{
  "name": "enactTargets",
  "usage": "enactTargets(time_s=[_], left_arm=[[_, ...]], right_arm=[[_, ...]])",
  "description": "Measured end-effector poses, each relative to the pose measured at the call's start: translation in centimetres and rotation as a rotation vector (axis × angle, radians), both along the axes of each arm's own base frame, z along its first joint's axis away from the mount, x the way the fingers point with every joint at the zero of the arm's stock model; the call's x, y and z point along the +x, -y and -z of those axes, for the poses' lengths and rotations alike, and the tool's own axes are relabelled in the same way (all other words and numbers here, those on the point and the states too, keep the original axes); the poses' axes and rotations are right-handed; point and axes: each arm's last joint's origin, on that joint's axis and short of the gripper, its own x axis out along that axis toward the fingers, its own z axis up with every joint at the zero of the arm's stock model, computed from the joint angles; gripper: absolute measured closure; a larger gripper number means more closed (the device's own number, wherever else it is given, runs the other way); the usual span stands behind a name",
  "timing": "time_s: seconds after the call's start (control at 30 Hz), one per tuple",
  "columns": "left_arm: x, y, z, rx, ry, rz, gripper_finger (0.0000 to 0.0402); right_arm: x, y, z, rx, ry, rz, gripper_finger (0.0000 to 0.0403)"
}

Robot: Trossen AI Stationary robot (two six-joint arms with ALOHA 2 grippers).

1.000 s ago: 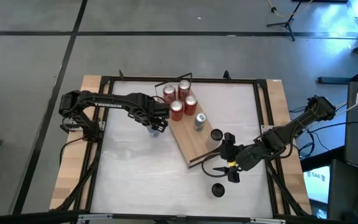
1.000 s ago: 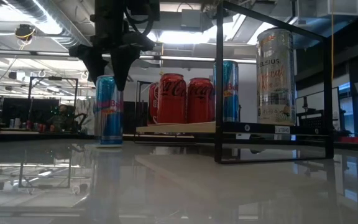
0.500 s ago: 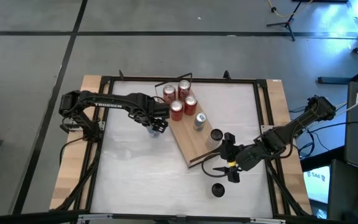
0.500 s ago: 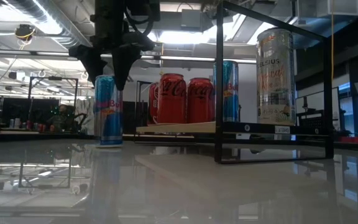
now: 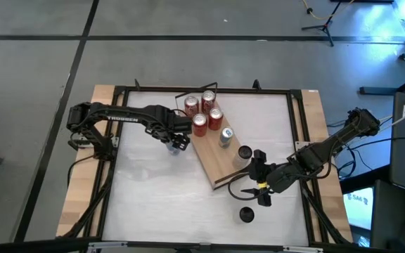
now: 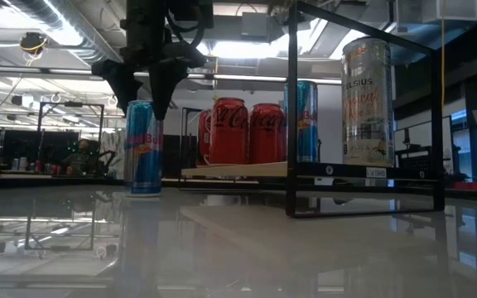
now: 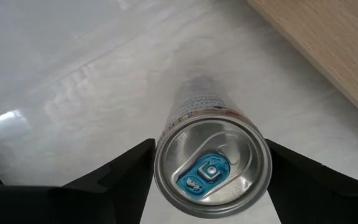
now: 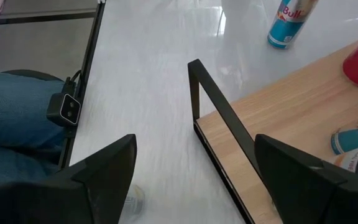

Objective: Place canned beverage on shelf
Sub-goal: Put the blue soda can on the shelf aligned with the other blue soda can

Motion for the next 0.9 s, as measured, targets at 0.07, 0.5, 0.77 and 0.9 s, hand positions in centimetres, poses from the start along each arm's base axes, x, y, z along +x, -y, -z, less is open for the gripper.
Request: enactTargets(time_s=[0.07, 0.5, 0.77, 0.9], left_arm=[[0.0, 0.0, 0.0, 0.0, 0.0, 0.0, 0.0134], [0.06, -0.02, -0.01, 0.008, 0.004, 0.021, 0.0133], [0.27, -0.05, -0.03, 0.012, 0.023, 0.049, 0.0089], [0.27, -0.05, -0.03, 0.012, 0.023, 0.05, 0.0059]], right_arm=[[0.0, 0.0, 0.0, 0.0, 0.0, 0.0, 0.0081], [-0.14, 0.09, 0.15, -0.013, -0.019, 0.0, 0.0081], [-0.14, 0.09, 0.15, -0.013, -0.02, 0.0, 0.0081], [-0.15, 0.08, 0.15, -0.013, -0.02, -0.001, 0.0081]])
